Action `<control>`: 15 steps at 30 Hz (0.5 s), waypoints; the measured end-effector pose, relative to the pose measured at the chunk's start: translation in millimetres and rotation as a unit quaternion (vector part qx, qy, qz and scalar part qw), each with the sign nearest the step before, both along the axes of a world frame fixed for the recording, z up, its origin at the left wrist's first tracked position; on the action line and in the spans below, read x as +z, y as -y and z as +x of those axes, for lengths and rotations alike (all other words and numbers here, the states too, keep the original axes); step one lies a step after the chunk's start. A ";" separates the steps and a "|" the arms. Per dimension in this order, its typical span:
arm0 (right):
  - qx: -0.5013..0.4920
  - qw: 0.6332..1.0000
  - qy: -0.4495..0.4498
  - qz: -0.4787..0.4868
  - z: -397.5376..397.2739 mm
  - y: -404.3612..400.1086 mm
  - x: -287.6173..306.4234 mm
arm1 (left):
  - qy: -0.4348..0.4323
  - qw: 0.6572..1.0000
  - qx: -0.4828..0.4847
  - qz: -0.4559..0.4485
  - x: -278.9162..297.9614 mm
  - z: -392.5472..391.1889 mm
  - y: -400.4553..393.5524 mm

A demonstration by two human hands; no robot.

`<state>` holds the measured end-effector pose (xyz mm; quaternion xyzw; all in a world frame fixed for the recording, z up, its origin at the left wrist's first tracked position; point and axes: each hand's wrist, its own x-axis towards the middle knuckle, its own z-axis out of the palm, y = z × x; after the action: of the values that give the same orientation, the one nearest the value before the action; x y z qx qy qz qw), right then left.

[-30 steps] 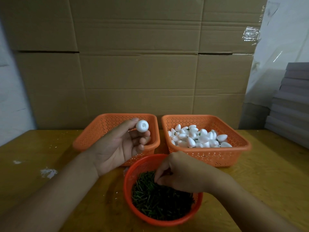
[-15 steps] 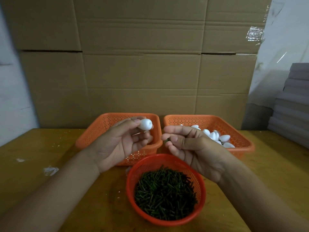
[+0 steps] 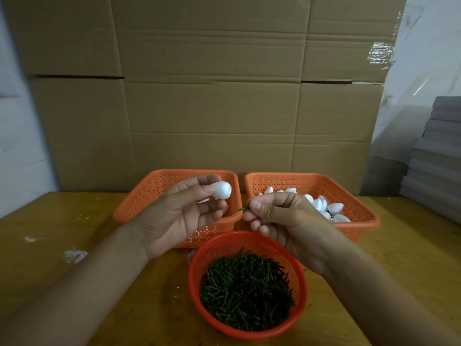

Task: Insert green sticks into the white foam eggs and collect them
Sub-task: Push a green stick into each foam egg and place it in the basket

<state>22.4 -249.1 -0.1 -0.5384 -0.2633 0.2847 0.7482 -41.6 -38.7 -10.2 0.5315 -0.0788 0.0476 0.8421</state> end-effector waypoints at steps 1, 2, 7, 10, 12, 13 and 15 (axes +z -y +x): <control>-0.004 1.000 0.000 0.003 0.0 -0.1 -0.2 | 0.001 1.000 -0.001 0.003 0.1 -0.1 0.0; -0.007 1.000 -0.003 0.009 0.0 0.1 0.0 | 0.001 1.000 -0.001 0.006 0.4 -0.3 0.3; -0.033 0.999 0.014 0.032 -1.1 3.0 2.0 | 0.004 0.999 0.017 0.030 0.8 -2.6 3.2; -0.077 0.995 0.054 0.030 -1.2 2.6 2.1 | 0.013 0.998 0.023 0.058 0.8 -4.9 4.6; -0.115 0.989 0.086 0.024 -1.4 2.1 1.5 | 0.019 0.997 0.021 0.074 1.0 -6.1 5.8; -0.135 0.985 0.110 0.013 -1.7 1.9 1.0 | 0.022 0.996 0.021 0.081 1.1 -6.4 6.7; -0.175 0.968 0.178 -0.019 -2.0 1.5 0.0 | 0.028 0.995 0.026 0.095 0.9 -6.8 8.5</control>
<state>20.3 -250.6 -0.1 -0.6322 -0.2884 0.0537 0.7171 -48.4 -47.2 -9.3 0.6091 -0.0930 0.0766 0.7839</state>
